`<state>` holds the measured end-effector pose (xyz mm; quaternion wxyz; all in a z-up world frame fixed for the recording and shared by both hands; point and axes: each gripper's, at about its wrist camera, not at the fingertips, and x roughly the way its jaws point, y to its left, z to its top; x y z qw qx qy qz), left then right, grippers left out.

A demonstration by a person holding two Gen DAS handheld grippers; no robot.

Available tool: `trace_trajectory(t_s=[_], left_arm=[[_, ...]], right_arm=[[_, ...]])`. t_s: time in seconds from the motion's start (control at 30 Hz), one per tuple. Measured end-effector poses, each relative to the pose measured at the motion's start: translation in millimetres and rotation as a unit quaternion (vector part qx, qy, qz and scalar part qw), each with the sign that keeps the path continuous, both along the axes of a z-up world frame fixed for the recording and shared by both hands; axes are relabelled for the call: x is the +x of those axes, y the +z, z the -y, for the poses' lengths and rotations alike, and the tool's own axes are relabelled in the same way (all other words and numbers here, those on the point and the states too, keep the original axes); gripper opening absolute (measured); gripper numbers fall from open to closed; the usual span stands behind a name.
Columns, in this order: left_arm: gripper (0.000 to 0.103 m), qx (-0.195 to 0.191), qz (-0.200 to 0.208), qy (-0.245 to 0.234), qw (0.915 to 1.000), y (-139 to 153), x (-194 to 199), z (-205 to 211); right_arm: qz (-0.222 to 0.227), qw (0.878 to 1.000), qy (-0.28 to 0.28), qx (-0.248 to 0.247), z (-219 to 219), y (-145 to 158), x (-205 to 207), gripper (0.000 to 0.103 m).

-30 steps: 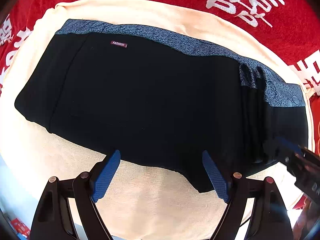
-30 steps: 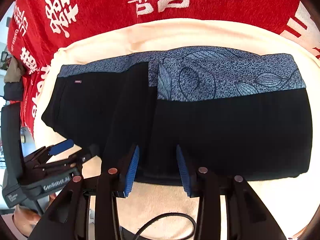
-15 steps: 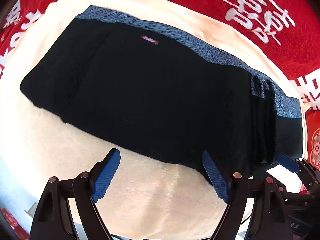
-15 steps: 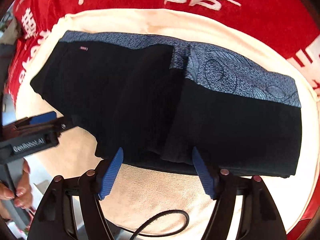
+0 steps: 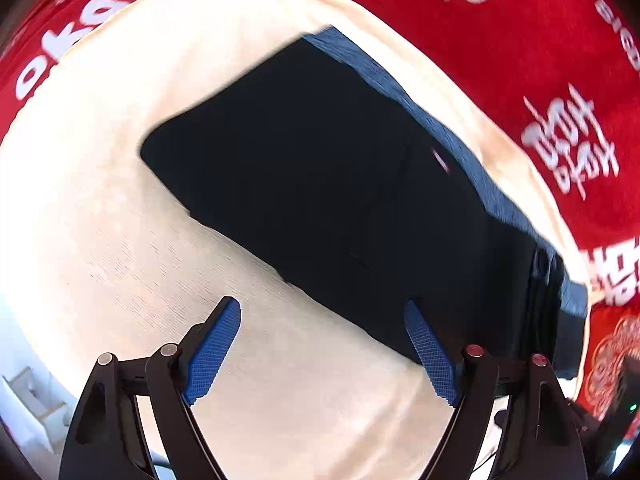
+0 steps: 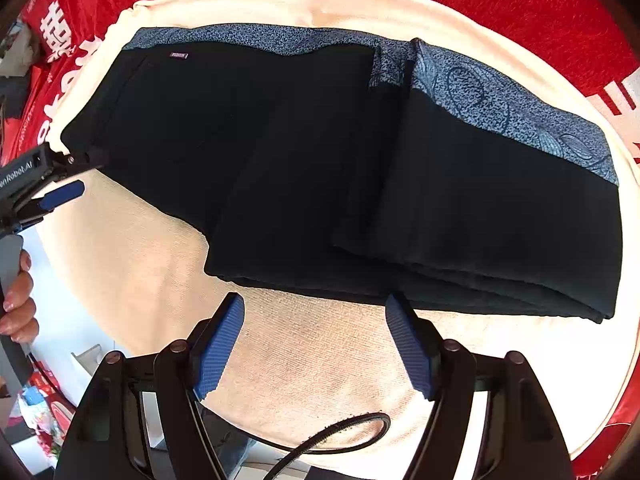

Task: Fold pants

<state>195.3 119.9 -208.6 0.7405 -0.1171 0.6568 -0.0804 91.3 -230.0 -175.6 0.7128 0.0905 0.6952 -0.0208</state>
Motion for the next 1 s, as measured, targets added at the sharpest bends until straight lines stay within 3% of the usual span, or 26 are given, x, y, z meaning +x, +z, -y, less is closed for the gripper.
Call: trace_trajectory(t_s=[0.1,0.27,0.47,0.57,0.63,0.77,0.97,1.0], left_arm=[[0.085,-0.018,-0.006,0.019,0.9996,-2,6,-15],[0.085,-0.093,0.003,0.047,0.9946,-5,14,-22],[0.085,-0.192,0.013,0.102,0.9760,-14,22,-42],[0.098,-0.241,0.015,0.131,0.9616,-20,24,-40],[0.098,-0.239,0.012,0.146,0.9598,-20,29,-35],[0.098,-0.226,0.025,0.129,0.9653,-10,38,-20],[0.098,-0.176,0.018,0.130,0.9757,-19,50,11],[0.092,-0.161,0.019,0.131,0.9780,-17,49,13]], right_arm=[[-0.018,1.000,-0.001,0.009,0,-11,-2,0.077],[-0.020,1.000,0.001,0.010,-1,-16,-1,0.077],[-0.018,1.000,0.005,0.014,-3,-20,6,0.080],[-0.017,1.000,0.008,0.012,-12,-26,3,0.081],[-0.017,1.000,0.010,0.012,-16,-28,3,0.082],[-0.016,1.000,0.013,0.011,-20,-31,1,0.082],[-0.023,0.999,0.013,0.033,-21,-21,5,0.082],[-0.016,0.999,0.014,0.040,-21,-13,7,0.082]])
